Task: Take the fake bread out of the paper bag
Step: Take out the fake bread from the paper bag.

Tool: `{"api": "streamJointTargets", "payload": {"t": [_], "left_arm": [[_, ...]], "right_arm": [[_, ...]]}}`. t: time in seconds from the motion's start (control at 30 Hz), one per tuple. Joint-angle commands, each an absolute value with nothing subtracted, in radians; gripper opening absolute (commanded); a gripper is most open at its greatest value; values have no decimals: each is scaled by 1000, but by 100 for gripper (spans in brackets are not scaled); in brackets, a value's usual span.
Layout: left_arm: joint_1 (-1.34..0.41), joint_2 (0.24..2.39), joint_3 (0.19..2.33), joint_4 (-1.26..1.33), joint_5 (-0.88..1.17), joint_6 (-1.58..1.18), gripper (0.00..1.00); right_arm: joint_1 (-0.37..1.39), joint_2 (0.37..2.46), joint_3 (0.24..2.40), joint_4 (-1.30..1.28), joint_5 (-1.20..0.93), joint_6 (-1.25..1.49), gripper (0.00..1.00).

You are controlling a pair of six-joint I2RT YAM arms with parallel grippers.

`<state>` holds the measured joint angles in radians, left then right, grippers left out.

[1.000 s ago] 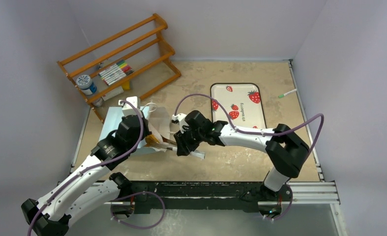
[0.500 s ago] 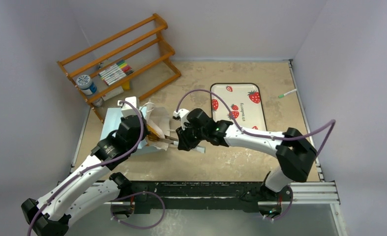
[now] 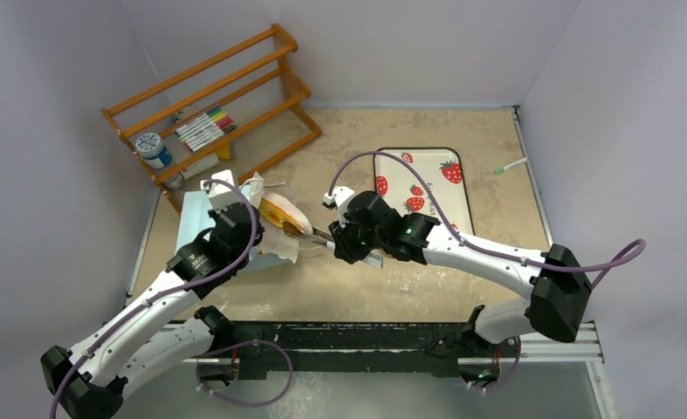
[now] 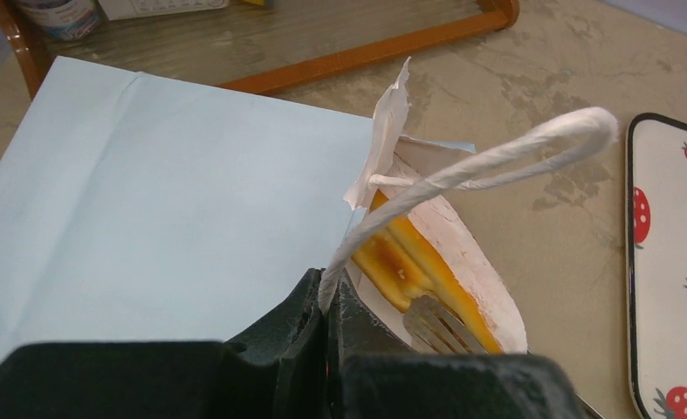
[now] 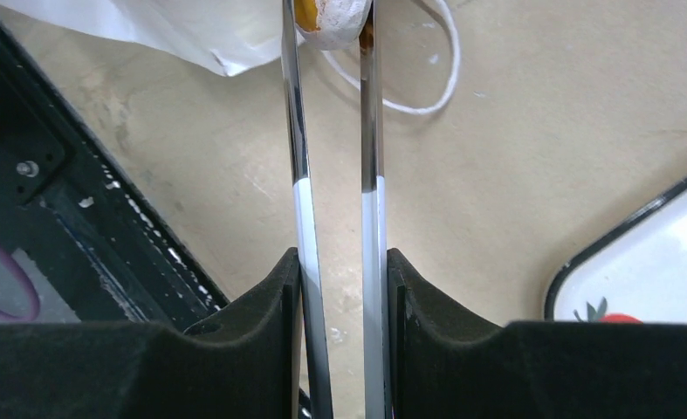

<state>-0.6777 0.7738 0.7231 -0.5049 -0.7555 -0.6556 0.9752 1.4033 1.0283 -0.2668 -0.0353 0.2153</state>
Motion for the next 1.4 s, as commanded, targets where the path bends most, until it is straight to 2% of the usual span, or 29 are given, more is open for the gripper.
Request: {"api": "streamJointTargets", "payload": {"t": [0.0, 0.47, 0.83, 0.93, 1.2, 1.37], "left_arm": [[-681, 790, 789, -537, -892, -776, 0], [-681, 815, 814, -636, -1007, -969, 0], [-681, 759, 825, -697, -1021, -1026, 0], [-681, 735, 830, -710, -1008, -1008, 0], [-681, 683, 839, -741, -974, -977, 0], [-681, 659, 851, -758, -948, -967, 0]], "right_arm": [[979, 1329, 1026, -267, 95, 223, 8], [1169, 1298, 1087, -494, 361, 434, 4], [1446, 1504, 1397, -946, 655, 909, 0], [1457, 1585, 1504, -1130, 721, 1053, 0], [1443, 1629, 1636, -1158, 780, 1122, 0], [1391, 1721, 1780, -1158, 850, 1030, 0]]}}
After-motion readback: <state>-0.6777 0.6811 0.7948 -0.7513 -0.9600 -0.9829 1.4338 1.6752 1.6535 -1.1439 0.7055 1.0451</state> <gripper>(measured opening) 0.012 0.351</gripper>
